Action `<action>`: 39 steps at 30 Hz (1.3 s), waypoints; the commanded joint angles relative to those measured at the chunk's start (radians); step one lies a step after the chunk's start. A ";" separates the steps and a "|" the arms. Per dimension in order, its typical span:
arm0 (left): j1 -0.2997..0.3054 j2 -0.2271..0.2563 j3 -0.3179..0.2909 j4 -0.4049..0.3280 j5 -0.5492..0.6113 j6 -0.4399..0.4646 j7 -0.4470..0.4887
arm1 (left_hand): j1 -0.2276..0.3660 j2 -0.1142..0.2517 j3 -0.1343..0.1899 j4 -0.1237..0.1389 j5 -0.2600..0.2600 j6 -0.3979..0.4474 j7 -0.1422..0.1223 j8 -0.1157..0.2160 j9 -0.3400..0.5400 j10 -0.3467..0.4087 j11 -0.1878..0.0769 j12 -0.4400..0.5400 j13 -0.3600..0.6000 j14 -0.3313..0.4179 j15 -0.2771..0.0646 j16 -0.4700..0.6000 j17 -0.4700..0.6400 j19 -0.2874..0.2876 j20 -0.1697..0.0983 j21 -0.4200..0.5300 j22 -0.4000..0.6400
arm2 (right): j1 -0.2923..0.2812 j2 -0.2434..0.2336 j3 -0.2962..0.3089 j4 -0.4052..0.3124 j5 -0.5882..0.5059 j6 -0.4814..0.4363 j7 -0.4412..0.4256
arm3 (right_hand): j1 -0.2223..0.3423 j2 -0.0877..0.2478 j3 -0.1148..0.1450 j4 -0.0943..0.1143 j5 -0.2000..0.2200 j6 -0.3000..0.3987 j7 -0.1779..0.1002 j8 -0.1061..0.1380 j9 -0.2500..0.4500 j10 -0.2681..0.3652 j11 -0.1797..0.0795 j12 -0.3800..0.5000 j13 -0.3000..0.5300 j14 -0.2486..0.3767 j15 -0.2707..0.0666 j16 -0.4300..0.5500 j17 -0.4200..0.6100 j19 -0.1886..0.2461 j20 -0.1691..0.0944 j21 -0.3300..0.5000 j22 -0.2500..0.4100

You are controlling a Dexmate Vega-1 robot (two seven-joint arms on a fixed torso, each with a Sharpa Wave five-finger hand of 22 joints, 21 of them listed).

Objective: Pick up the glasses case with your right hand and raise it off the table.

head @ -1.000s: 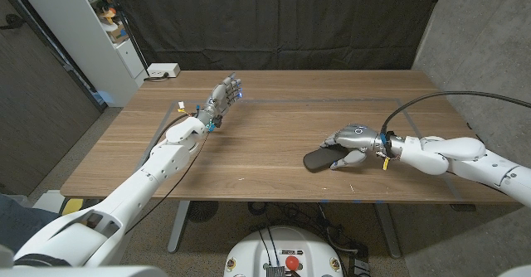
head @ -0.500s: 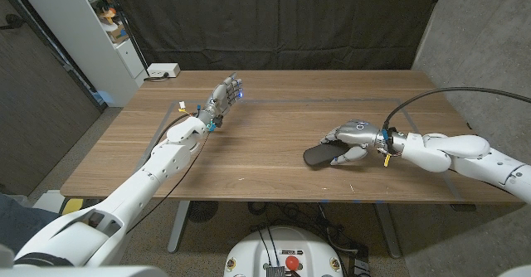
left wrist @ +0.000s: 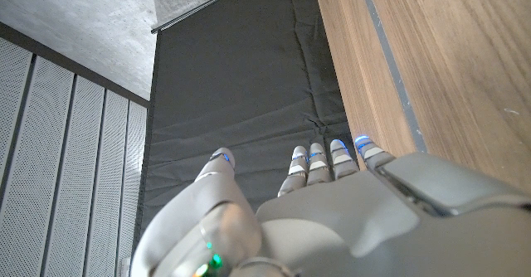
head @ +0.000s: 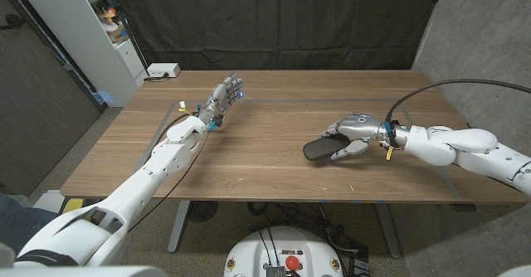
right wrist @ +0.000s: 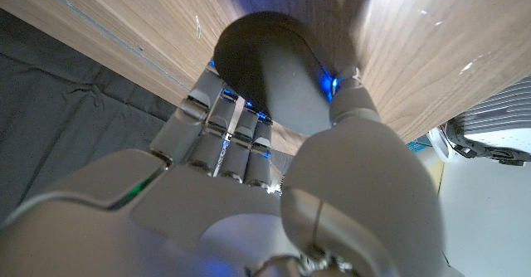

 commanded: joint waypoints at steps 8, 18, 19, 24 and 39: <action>-0.008 -0.003 -0.004 0.025 -0.009 -0.016 -0.034 | -0.002 0.007 -0.001 -0.006 0.001 0.006 0.005 -0.001 0.004 0.004 0.006 0.001 0.002 0.001 0.002 0.001 0.004 -0.004 0.006 0.003 0.004 | -0.065 -0.049 0.112 -0.114 0.097 -0.051 0.091 | 0.153 0.160 0.000 0.009 -0.005 0.122 -0.118 0.000 0.004 0.003 -0.001 0.010 0.007 0.013 -0.130 -0.007 0.002 0.001 -0.023 0.004 0.001; -0.006 -0.002 -0.006 0.029 -0.014 -0.020 -0.048 | -0.002 0.008 -0.001 -0.007 0.001 0.007 0.006 -0.001 0.004 0.004 0.006 0.001 0.002 0.001 0.002 0.001 0.004 -0.004 0.006 0.004 0.004 | -0.100 -0.070 0.172 -0.167 0.136 -0.077 0.124 | 0.156 0.162 -0.001 0.009 -0.006 0.120 -0.117 -0.002 0.004 0.002 -0.002 0.010 0.010 0.012 -0.131 -0.012 0.004 0.000 -0.023 0.004 0.001; -0.006 -0.002 -0.006 0.029 -0.014 -0.022 -0.048 | -0.002 0.008 -0.001 -0.007 0.001 0.008 0.005 -0.001 0.004 0.005 0.006 0.001 0.002 0.001 0.002 0.001 0.004 -0.005 0.006 0.004 0.004 | -0.106 -0.075 0.181 -0.175 0.139 -0.080 0.126 | 0.156 0.162 -0.001 0.009 -0.007 0.120 -0.118 -0.002 0.004 0.002 -0.002 0.010 0.011 0.012 -0.131 -0.012 0.005 0.000 -0.023 0.004 0.001; -0.003 0.001 -0.009 0.025 -0.018 -0.022 -0.052 | -0.002 0.008 -0.001 -0.007 0.001 0.008 0.005 -0.001 0.004 0.005 0.005 0.001 0.002 0.002 0.002 0.001 0.004 -0.005 0.005 0.004 0.004 | -0.132 -0.093 0.218 -0.206 0.154 -0.092 0.133 | 0.158 0.163 -0.002 0.009 -0.008 0.120 -0.118 -0.002 0.004 0.003 -0.002 0.011 0.012 0.012 -0.131 -0.014 0.007 0.000 -0.024 0.004 0.001; -0.021 -0.008 -0.005 0.055 -0.022 -0.026 -0.081 | -0.003 0.009 -0.001 -0.008 0.000 0.009 0.006 0.000 0.004 0.005 0.006 0.001 0.002 0.001 0.001 0.001 0.004 -0.005 0.005 0.004 0.004 | -0.170 -0.096 0.270 -0.241 0.162 -0.112 0.159 | 0.161 0.165 -0.004 0.010 -0.009 0.119 -0.119 -0.003 0.004 0.002 -0.002 0.011 0.017 0.016 -0.130 -0.020 0.009 0.000 -0.024 0.004 0.001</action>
